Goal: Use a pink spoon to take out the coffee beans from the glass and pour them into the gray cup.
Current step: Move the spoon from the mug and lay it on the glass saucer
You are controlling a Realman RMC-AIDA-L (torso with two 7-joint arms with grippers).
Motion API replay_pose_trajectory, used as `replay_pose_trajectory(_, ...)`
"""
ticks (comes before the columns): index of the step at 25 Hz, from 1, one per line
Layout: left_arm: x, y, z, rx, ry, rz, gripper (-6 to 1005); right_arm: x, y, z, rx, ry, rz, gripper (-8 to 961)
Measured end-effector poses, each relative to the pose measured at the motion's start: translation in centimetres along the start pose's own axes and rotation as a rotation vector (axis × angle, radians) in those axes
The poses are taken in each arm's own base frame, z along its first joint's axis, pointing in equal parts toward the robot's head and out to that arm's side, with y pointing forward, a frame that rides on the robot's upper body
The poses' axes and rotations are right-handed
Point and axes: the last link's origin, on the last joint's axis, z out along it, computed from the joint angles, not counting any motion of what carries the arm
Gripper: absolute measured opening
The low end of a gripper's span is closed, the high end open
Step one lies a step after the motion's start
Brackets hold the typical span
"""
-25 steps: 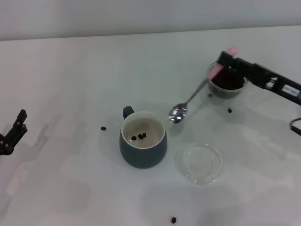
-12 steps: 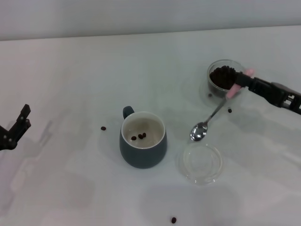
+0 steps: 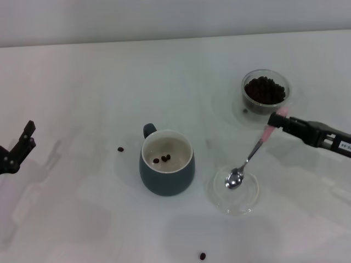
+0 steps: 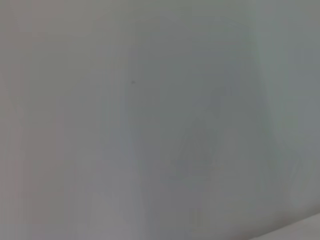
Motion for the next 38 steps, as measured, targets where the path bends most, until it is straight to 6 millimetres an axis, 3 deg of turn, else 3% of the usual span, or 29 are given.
replay_pose_trajectory(11, 0.1, 0.0, 0.2, -0.004, 0.003, 0.001, 790, 1.1, -0.8, -0.7, 0.059, 0.026, 0.032, 175)
replay_pose_trajectory(38, 0.3, -0.1, 0.5, -0.004, 0.011, 0.003, 791, 2.5, -1.0, 1.1, 0.088, 0.070, 0.105, 178)
